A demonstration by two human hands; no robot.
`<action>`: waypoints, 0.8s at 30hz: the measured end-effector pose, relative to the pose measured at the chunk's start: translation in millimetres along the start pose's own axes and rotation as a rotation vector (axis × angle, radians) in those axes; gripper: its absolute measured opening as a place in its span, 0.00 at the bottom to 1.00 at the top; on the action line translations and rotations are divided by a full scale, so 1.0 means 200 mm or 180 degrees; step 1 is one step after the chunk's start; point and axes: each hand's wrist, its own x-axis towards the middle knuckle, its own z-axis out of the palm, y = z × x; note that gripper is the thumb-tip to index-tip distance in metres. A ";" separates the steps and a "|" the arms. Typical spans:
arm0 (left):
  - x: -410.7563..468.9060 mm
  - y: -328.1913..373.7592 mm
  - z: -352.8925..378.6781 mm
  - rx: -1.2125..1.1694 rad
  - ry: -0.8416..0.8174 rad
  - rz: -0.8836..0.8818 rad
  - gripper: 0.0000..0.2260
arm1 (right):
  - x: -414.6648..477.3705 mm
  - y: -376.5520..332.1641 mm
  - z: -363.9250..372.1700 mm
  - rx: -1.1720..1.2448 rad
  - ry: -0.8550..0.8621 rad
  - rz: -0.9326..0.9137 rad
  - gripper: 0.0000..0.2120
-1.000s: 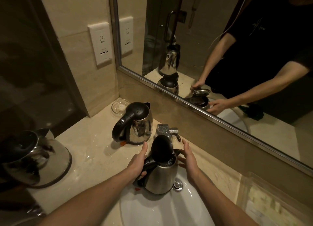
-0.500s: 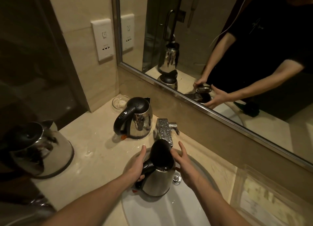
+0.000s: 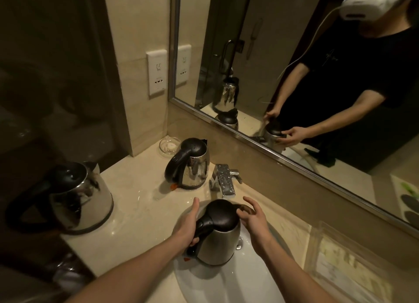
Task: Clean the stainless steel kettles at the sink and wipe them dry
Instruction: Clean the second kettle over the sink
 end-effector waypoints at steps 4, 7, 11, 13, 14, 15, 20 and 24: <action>-0.08 0.02 -0.09 0.0012 0.0097 0.0076 0.43 | -0.06 -0.02 0.07 -0.0078 -0.0068 -0.0171 0.23; -0.12 0.03 -0.19 -0.0013 0.0125 0.0077 0.48 | -0.10 -0.06 0.17 0.0201 -0.0170 -0.0163 0.14; -0.17 0.04 -0.36 -0.0146 0.0279 0.0111 0.49 | -0.11 -0.10 0.34 0.0349 -0.0391 -0.0078 0.15; -0.19 0.04 -0.43 -0.0236 0.0371 0.0127 0.47 | -0.11 -0.12 0.43 0.0339 -0.0498 -0.0091 0.18; -0.20 0.04 -0.47 -0.0287 0.0442 0.0137 0.47 | -0.11 -0.13 0.48 0.0311 -0.0572 -0.0106 0.18; -0.21 0.04 -0.50 -0.0358 0.0512 0.0142 0.46 | -0.11 -0.15 0.52 0.0282 -0.0644 -0.0119 0.17; -0.20 0.00 -0.66 -0.0783 0.0908 0.0161 0.47 | -0.11 -0.22 0.77 0.0093 -0.0992 -0.0176 0.19; -0.15 -0.05 -0.75 -0.1326 0.1267 0.0063 0.42 | -0.09 -0.26 0.97 -0.0012 -0.1148 -0.0195 0.23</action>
